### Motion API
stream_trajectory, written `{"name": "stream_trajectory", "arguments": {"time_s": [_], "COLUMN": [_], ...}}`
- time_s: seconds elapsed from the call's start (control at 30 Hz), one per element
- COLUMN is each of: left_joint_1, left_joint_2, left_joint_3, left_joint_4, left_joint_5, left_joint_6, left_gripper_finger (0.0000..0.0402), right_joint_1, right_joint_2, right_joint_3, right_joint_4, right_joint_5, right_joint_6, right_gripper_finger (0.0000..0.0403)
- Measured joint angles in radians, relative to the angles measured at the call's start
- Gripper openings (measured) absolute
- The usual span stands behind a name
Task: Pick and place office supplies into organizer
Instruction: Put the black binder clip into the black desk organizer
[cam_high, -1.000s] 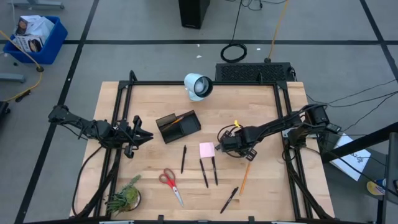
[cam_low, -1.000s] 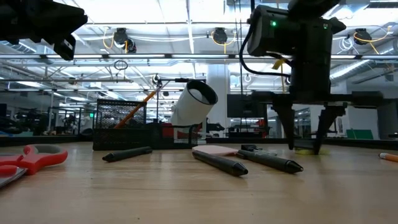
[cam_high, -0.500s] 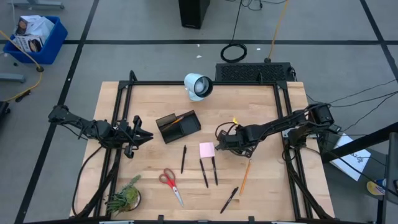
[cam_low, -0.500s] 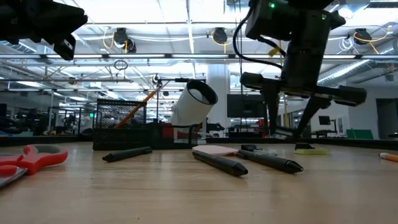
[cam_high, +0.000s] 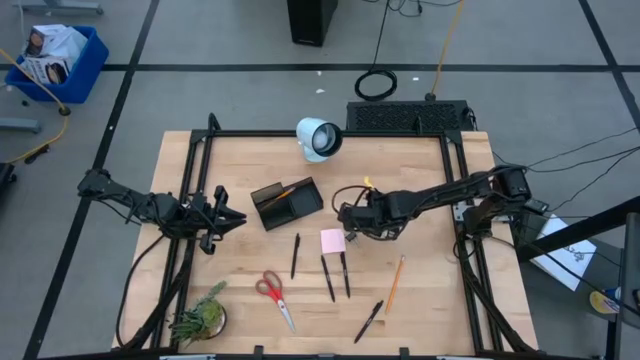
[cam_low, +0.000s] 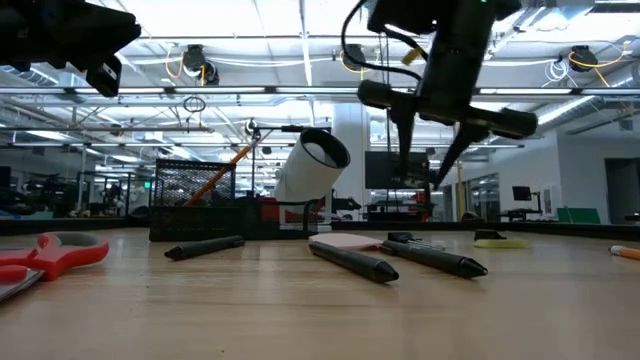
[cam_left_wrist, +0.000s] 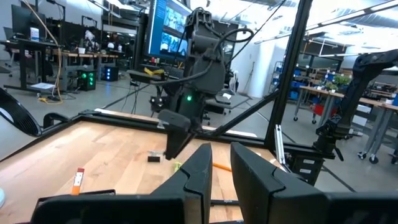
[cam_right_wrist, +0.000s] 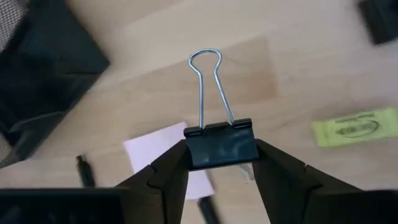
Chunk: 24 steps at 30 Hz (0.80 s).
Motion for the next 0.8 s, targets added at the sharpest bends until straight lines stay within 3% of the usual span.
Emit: {"name": "stream_trajectory", "arguments": {"time_s": [0.37, 0.6, 0.8], "left_joint_1": [0.000, 0.000, 0.000], "left_joint_2": [0.000, 0.000, 0.000], "left_joint_3": [0.000, 0.000, 0.000], "left_joint_4": [0.000, 0.000, 0.000], "left_joint_5": [0.000, 0.000, 0.000], "left_joint_6": [0.000, 0.000, 0.000], "left_gripper_finger": [0.0063, 0.0063, 0.0063], "right_joint_1": [-0.042, -0.030, -0.026], "right_joint_2": [0.192, 0.290, 0.380], "right_joint_3": [0.268, 0.437, 0.562], "right_joint_4": [-0.096, -0.103, -0.108], "right_joint_5": [-0.015, 0.062, 0.066], "right_joint_6": [-0.278, -0.447, -0.549], "right_gripper_finger": [0.0160, 0.0160, 0.0160]}}
